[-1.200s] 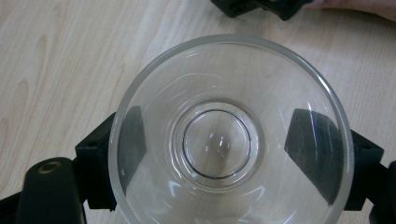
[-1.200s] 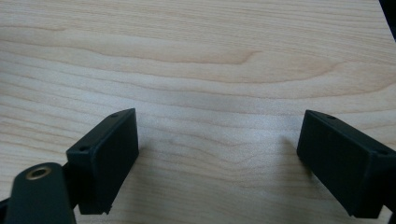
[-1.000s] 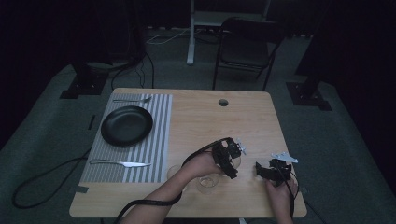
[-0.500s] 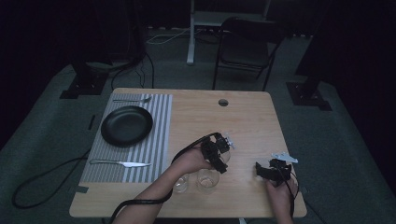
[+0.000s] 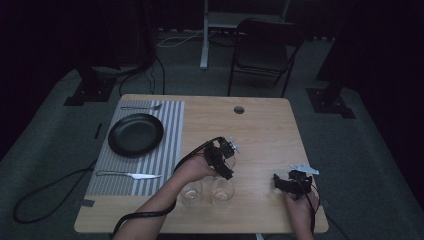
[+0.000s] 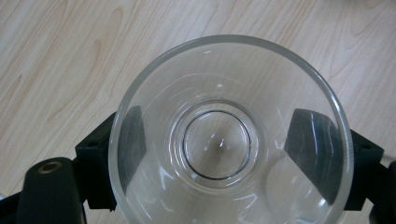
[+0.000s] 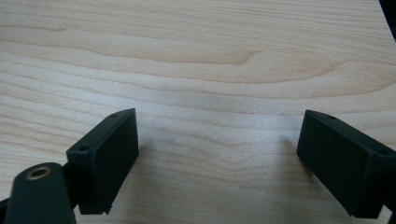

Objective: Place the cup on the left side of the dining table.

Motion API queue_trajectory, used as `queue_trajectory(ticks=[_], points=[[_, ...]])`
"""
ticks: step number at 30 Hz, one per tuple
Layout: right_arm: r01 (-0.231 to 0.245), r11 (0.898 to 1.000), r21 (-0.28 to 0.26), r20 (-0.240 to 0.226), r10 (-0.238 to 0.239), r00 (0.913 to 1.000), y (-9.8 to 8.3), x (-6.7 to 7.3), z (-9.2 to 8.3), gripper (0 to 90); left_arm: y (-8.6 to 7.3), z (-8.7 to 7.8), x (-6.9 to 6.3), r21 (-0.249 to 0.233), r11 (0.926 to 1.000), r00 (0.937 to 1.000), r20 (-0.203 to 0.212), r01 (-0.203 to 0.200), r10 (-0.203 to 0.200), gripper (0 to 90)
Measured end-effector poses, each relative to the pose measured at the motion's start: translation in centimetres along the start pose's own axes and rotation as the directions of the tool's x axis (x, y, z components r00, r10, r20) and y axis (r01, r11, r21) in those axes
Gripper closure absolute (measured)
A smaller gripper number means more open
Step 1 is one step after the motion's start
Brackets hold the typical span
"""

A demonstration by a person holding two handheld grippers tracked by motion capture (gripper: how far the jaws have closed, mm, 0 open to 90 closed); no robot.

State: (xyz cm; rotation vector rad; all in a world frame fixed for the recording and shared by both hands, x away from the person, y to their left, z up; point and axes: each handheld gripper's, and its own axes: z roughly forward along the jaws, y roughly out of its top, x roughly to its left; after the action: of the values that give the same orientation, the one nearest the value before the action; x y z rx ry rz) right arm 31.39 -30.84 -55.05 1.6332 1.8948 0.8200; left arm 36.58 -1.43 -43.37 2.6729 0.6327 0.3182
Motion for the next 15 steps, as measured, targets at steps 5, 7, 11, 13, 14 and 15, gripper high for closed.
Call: queue_trajectory(ticks=[5, 7, 11, 13, 14, 15], points=[[0.000, 1.000, 0.000, 0.000, 0.000, 1.0000, 0.0, 0.0, 0.0, 12.3, -0.7, -0.1, 0.8, 0.002, 0.9995, 0.9995, -0.009, 0.030, -0.030, 18.1], [0.000, 1.000, 0.000, 0.000, 0.000, 1.0000, 0.0, 0.0, 0.0, 12.3, -1.0, -0.1, 1.0, 0.005, 0.9995, 0.9994, -0.014, 0.033, -0.033, 18.1], [0.000, 1.000, 0.000, 0.000, 0.000, 1.0000, 0.0, 0.0, 0.0, 12.3, -1.6, -0.4, 1.4, 0.000, 0.9986, 0.9982, -0.026, 0.054, -0.054, 18.1], [0.001, 1.000, 0.000, 0.000, -0.001, 1.0000, 0.0, 0.0, 0.0, 12.3, -1.9, -0.6, 1.6, -0.004, 0.9983, 0.9972, -0.045, 0.059, -0.059, 18.1], [0.000, 1.000, 0.000, 0.000, 0.000, 1.0000, 0.0, 0.0, 0.0, 12.4, -2.3, -0.9, 1.9, -0.011, 0.9975, 0.9963, -0.051, 0.069, -0.070, 18.1], [0.000, 1.000, 0.000, 0.001, 0.000, 1.0000, 0.0, 0.0, 0.0, 12.4, -2.4, -1.0, 2.0, -0.010, 0.9971, 0.9959, -0.050, 0.075, -0.076, 18.1]])
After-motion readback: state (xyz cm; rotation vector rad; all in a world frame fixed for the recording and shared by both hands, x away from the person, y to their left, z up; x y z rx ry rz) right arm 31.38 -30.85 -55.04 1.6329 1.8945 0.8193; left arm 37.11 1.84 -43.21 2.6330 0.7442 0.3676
